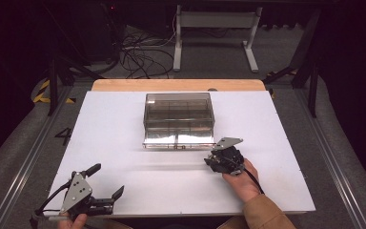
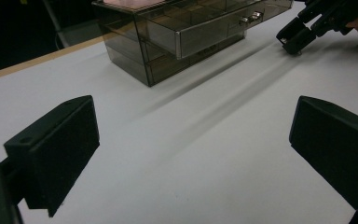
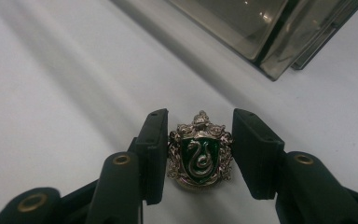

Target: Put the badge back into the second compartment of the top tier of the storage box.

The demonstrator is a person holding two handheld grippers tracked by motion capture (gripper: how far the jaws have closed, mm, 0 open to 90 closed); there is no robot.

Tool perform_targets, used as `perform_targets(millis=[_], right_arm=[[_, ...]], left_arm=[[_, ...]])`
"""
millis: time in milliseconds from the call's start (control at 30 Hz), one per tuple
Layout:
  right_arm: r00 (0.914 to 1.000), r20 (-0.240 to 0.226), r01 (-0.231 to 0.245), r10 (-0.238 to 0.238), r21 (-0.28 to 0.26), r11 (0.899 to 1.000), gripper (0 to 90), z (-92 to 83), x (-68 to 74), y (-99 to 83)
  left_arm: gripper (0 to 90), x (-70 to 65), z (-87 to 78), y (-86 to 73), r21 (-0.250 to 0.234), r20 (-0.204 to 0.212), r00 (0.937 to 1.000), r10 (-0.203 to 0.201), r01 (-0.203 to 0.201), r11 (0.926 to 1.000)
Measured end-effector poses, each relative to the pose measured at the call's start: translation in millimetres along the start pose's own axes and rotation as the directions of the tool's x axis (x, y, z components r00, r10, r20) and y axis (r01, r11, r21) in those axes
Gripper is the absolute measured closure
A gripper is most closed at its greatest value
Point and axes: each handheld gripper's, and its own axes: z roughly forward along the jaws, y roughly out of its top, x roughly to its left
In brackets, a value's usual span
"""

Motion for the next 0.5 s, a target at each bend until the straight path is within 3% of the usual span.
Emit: perform_targets(millis=[500], right_arm=[[1.0000,0.002,0.002,-0.002,-0.041,0.999,57.7,-21.1,4.0,1.5]], left_arm=[[2.4,0.3,-0.6,0.2,-0.001,-0.002,1.0000,0.003,-0.003,1.0000]])
